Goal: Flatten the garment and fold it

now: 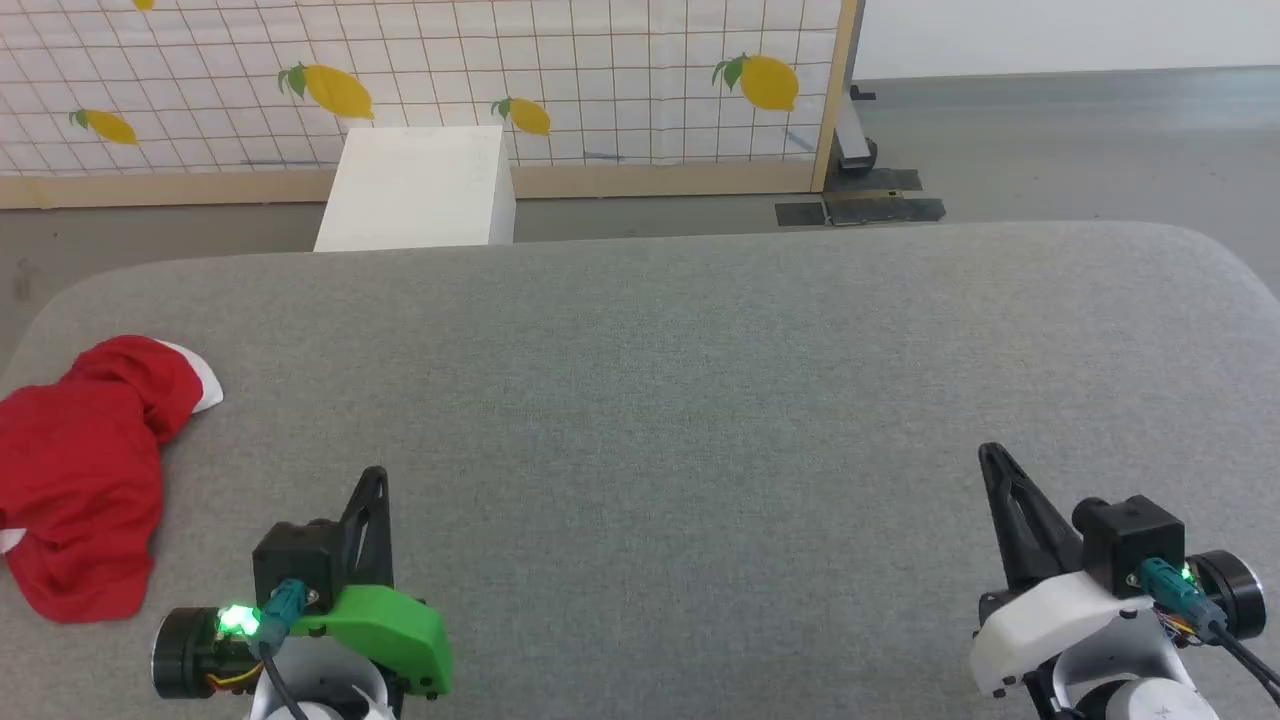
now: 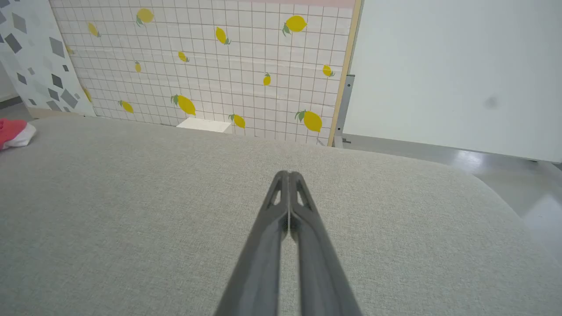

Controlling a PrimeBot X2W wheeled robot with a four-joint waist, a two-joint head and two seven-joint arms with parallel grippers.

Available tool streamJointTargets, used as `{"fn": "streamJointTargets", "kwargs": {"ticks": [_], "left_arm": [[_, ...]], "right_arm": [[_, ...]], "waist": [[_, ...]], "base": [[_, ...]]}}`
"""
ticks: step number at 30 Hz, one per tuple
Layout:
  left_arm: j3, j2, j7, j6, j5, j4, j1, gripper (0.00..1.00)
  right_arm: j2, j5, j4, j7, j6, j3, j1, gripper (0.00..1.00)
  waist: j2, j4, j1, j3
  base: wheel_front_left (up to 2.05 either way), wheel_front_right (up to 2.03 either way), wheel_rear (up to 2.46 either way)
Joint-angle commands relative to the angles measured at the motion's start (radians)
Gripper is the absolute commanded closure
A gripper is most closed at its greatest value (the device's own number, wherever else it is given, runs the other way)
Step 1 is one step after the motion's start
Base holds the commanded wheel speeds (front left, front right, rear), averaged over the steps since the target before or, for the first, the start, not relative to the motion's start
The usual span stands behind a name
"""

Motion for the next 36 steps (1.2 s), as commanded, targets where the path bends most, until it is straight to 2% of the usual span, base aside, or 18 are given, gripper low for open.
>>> {"fn": "streamJointTargets", "kwargs": {"ticks": [1,19,20,36], "left_arm": [[0.003,-0.005,0.001,-0.001,0.01,0.003,-0.017,1.0],[0.003,-0.005,0.001,-0.001,0.01,0.003,-0.017,1.0],[0.0,0.0,0.0,0.0,0.0,0.0,0.0,0.0],[-0.011,0.0,-0.024,0.001,-0.026,0.02,0.001,0.0]], "right_arm": [[0.002,-0.001,0.002,0.0,-0.002,0.001,-0.017,1.0],[0.002,-0.001,0.002,0.0,-0.002,0.001,-0.017,1.0],[0.0,0.0,0.0,0.0,0.0,0.0,0.0,0.0],[0.0,0.035,0.024,-0.024,0.0,-0.002,0.01,0.0]], "waist": [[-0.0001,0.0,0.0,0.0],[-0.0001,0.0,0.0,0.0],[-0.0001,0.0,0.0,0.0],[-0.0001,0.004,0.0,0.0]], "base": [[0.0,0.0,0.0],[0.0,0.0,0.0],[0.0,0.0,0.0],[0.0,0.0,0.0]]}}
